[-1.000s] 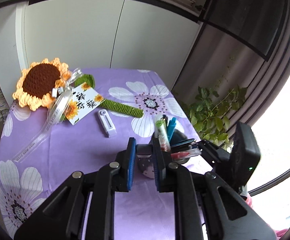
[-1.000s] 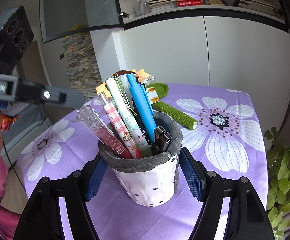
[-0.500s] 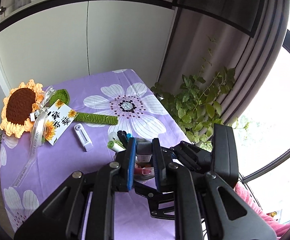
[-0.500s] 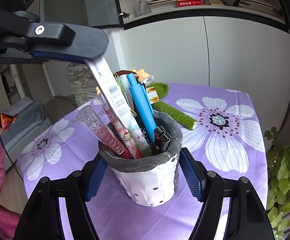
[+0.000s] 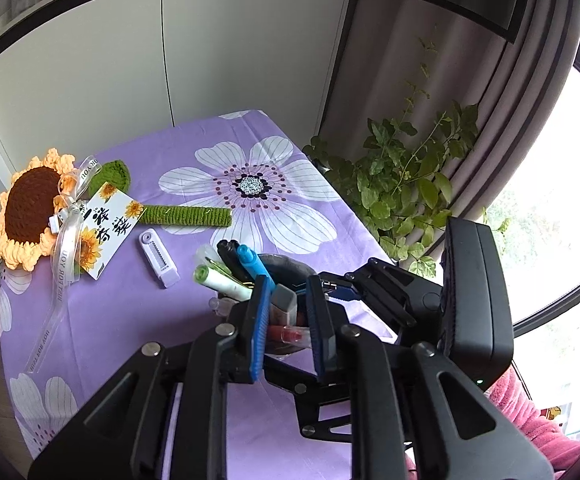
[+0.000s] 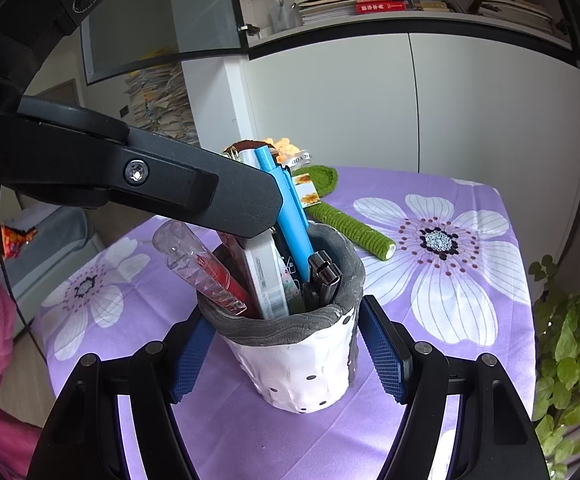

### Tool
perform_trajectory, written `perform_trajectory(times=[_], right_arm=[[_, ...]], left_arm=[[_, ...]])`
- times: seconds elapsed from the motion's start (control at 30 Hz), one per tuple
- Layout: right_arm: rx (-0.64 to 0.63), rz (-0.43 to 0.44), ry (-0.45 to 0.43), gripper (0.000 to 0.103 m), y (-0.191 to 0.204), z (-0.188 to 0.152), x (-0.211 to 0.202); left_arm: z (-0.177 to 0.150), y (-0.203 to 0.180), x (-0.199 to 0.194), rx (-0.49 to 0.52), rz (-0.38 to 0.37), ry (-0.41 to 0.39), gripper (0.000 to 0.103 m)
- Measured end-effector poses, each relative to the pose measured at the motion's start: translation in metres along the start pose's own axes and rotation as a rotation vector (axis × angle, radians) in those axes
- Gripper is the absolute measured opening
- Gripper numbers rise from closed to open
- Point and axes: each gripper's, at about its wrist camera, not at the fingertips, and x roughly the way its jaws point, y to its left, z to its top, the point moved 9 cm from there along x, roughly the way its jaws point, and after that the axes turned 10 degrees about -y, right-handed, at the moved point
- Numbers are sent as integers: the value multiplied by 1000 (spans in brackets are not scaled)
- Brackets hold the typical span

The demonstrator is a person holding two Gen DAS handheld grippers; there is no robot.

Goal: Organize stationery
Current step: 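Insert the white eraser into the pen cup and open the left tool, then move the left tool to the white correction tape and grasp it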

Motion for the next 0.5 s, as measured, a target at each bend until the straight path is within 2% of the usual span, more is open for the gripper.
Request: perform_trajectory(times=[0.1, 0.23, 0.27, 0.33, 0.37, 0.43, 0.5], right_arm=[[2, 0, 0, 73, 0, 0, -1], [3, 1, -1, 73, 0, 0, -1], [3, 1, -1, 73, 0, 0, -1], [5, 2, -1, 73, 0, 0, -1], [5, 2, -1, 73, 0, 0, -1], [3, 1, -1, 73, 0, 0, -1], [4, 1, -1, 73, 0, 0, 0]], left_arm=[[3, 4, -9, -37, -22, -20, 30], [19, 28, -39, -116, 26, -150, 34], [23, 38, -47, -143, 50, -185, 38], [28, 59, -56, -188, 103, -228, 53], [28, 70, -57, -210, 141, -237, 57], [27, 91, -50, -239, 218, -226, 57], [21, 105, -31, -258, 248, -173, 57]])
